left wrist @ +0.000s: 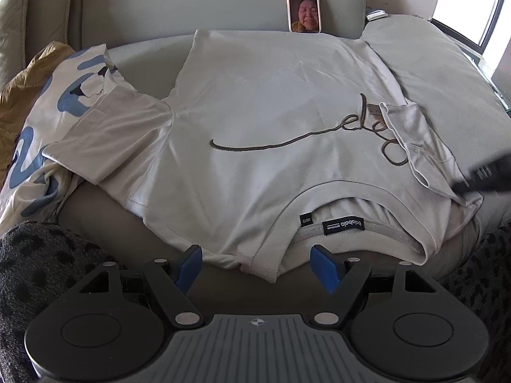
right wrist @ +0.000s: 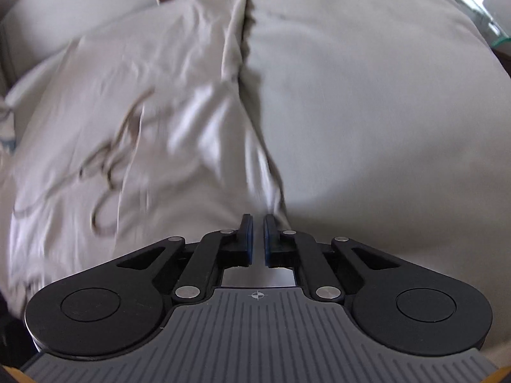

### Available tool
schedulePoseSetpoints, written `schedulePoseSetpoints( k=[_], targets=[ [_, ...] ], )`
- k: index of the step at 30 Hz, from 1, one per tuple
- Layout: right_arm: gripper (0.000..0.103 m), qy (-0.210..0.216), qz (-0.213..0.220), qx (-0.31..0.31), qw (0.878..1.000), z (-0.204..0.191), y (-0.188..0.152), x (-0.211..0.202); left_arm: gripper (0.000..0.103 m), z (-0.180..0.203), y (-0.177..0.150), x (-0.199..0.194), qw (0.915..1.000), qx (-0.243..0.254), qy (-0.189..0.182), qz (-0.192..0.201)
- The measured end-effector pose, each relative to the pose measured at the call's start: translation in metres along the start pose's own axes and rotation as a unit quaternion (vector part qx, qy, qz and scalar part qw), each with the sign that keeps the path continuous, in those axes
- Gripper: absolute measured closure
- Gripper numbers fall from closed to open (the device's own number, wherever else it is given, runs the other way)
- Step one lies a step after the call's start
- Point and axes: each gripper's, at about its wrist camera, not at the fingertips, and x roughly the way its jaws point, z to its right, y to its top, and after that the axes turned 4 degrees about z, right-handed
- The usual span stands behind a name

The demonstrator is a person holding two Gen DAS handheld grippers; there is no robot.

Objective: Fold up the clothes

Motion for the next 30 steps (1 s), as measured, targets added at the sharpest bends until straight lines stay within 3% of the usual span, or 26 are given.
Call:
schedulePoseSetpoints(
  k=[3, 6, 8, 11, 14, 17, 21, 24, 27, 30],
  targets=[
    [0.090, -0.016, -0.017, -0.028, 0.999, -0.007, -0.011, -0.017, 0.029, -0.002, 0.000, 0.001, 1.0000, -0.003, 0.000, -0.001],
    [0.082, 0.006, 0.021, -0.022, 1.000, -0.016, -0.002, -0.034, 0.029, -0.005, 0.001, -0.003, 1.0000, -0.007, 0.003, 0.004],
    [0.063, 0.030, 0.046, -0.013, 0.998, -0.025, 0.008, -0.037, 0.029, -0.008, 0.001, -0.006, 0.9999, -0.009, 0.004, 0.009],
    [0.065, 0.039, 0.069, -0.005, 0.997, -0.042, 0.025, -0.025, 0.029, -0.011, 0.002, -0.012, 0.9998, -0.013, 0.007, 0.016],
    [0.065, 0.027, 0.067, -0.005, 0.997, -0.055, 0.037, -0.005, 0.029, -0.017, 0.003, -0.017, 0.9994, -0.021, 0.011, 0.024],
    [0.064, 0.018, 0.057, -0.014, 0.998, -0.066, 0.032, 0.006, 0.029, -0.030, 0.006, -0.020, 0.9985, -0.041, 0.019, 0.030],
    [0.065, 0.018, 0.049, -0.039, 0.998, -0.066, 0.004, -0.014, 0.029, -0.056, 0.012, -0.025, 0.9946, -0.091, 0.028, 0.041],
    [0.063, 0.037, 0.024, -0.052, 0.998, -0.061, -0.017, -0.032, 0.029, -0.083, 0.018, -0.032, 0.9877, -0.139, 0.036, 0.062],
    [0.062, 0.080, 0.033, -0.036, 0.996, -0.059, -0.027, -0.052, 0.030, -0.110, 0.023, -0.031, 0.9786, -0.190, 0.037, 0.070],
    [0.059, 0.124, 0.049, -0.014, 0.991, -0.057, -0.034, -0.072, 0.041, -0.136, 0.028, -0.027, 0.9670, -0.241, 0.038, 0.075]
  ],
)
